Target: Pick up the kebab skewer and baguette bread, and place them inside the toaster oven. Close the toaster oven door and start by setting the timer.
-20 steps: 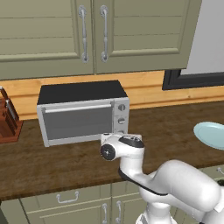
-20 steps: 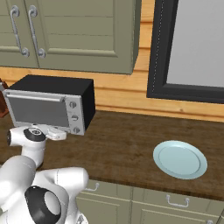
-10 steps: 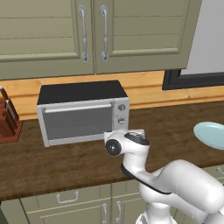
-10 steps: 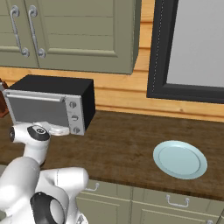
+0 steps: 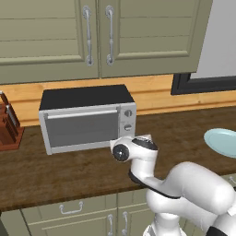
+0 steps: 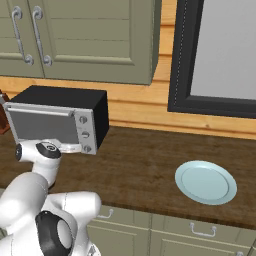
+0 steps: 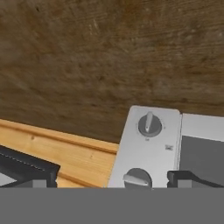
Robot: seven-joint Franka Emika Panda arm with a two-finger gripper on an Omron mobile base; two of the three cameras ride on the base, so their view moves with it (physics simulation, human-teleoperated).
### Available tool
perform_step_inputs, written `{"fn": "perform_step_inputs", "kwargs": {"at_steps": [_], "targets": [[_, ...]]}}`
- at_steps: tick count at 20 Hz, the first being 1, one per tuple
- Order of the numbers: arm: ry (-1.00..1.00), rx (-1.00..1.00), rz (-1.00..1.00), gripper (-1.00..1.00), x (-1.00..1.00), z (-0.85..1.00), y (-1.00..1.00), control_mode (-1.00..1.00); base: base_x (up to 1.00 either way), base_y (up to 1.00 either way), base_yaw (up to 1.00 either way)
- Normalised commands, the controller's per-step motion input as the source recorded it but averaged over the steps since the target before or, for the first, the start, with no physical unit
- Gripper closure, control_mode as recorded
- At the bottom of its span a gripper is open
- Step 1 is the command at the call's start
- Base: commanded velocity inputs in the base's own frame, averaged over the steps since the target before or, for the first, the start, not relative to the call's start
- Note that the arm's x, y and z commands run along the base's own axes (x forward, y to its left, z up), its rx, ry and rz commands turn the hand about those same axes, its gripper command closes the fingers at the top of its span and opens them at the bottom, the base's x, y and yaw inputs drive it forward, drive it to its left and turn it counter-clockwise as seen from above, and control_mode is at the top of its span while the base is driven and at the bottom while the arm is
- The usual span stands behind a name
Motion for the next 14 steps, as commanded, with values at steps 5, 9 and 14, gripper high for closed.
{"fn": "perform_step_inputs", "kwargs": {"at_steps": [5,9,14], "targets": [[0.0,0.0,0.09,-1.0,0.09,-0.53,-0.31,-1.0,0.0,0.0,0.0],[0.0,0.0,0.04,-1.0,0.01,-0.42,-0.26,-1.0,0.0,0.0,0.0],[0.0,0.06,0.0,-1.0,0.05,-0.31,-0.15,-1.0,0.0,0.0,0.0]]}}
